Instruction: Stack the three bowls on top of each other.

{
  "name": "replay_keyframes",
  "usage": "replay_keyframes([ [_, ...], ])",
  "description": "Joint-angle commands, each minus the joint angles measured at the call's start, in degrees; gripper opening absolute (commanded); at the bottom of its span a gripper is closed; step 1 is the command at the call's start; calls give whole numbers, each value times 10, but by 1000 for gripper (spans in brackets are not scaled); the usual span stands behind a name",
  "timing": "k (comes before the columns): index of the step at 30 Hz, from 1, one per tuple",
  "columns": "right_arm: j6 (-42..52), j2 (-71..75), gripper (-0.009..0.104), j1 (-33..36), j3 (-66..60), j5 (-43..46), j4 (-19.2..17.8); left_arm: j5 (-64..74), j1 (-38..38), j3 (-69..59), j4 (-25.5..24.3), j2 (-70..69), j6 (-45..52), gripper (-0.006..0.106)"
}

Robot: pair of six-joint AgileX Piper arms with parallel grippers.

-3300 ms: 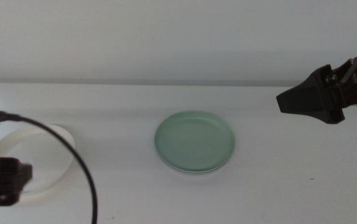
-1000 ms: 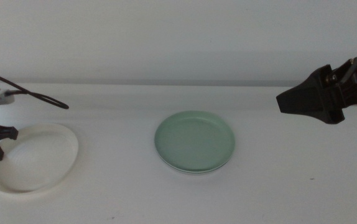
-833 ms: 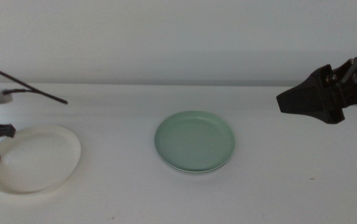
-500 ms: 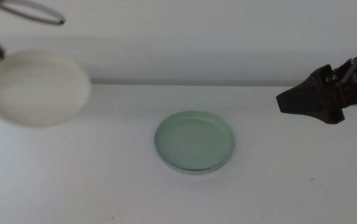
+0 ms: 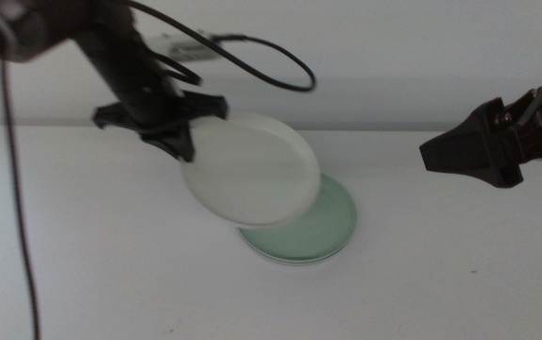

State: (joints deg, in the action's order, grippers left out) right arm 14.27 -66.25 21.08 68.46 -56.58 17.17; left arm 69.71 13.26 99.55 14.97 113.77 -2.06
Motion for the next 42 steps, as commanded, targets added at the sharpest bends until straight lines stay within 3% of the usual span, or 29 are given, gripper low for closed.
replay_keyframes([
  [1,4,0,93,1,-4,5,-5,55,24,14,5,20,-11,-1],
  [11,4,0,93,1,-4,5,-5,-32,46,14,52,65,-14,-1],
  [36,4,0,93,1,-4,6,-5,-30,46,53,59,134,-21,0],
  [42,4,0,93,1,-4,6,-5,-41,46,53,49,143,-11,15],
])
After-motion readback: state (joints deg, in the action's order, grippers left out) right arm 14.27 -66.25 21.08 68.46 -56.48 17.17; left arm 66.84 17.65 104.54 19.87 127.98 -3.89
